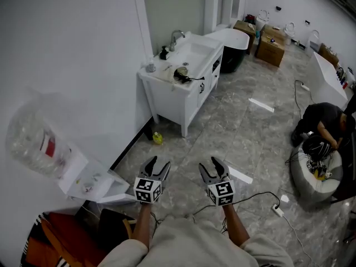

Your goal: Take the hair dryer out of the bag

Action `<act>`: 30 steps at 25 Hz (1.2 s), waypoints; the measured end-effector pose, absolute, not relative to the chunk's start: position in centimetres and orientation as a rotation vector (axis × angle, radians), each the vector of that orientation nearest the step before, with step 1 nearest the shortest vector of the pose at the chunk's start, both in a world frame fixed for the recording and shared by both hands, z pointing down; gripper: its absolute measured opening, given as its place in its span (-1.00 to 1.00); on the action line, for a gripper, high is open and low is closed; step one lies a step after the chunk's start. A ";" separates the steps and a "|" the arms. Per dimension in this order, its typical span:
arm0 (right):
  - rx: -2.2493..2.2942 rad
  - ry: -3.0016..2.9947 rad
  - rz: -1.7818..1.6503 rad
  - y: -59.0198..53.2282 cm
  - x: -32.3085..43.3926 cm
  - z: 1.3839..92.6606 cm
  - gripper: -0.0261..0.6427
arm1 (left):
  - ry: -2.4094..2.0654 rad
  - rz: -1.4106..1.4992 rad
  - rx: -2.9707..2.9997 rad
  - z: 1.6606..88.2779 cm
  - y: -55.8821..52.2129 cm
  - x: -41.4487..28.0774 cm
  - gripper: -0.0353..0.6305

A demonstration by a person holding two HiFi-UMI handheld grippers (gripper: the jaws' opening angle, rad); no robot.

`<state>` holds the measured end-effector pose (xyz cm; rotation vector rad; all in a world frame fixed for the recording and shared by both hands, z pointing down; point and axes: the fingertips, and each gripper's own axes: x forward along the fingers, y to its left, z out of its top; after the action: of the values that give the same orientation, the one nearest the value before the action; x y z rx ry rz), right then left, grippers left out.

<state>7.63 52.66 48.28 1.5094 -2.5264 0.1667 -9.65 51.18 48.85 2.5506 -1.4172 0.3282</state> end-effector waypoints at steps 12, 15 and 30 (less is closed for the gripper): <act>1.467 -2.522 0.138 50.4 9.0 49.2 0.06 | -1.452 0.322 2.545 49.6 49.2 -8.4 -0.13; 1.468 -2.518 0.135 49.3 8.8 49.5 0.06 | -1.450 0.327 2.542 50.1 48.3 -8.6 -0.13; 1.490 -2.462 0.121 37.1 6.9 50.6 0.01 | -1.394 0.304 2.552 51.8 35.3 -10.2 -0.13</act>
<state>6.86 37.09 50.58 1.4899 -2.4616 0.1211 -10.22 35.28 51.78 2.5517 -1.3939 0.3041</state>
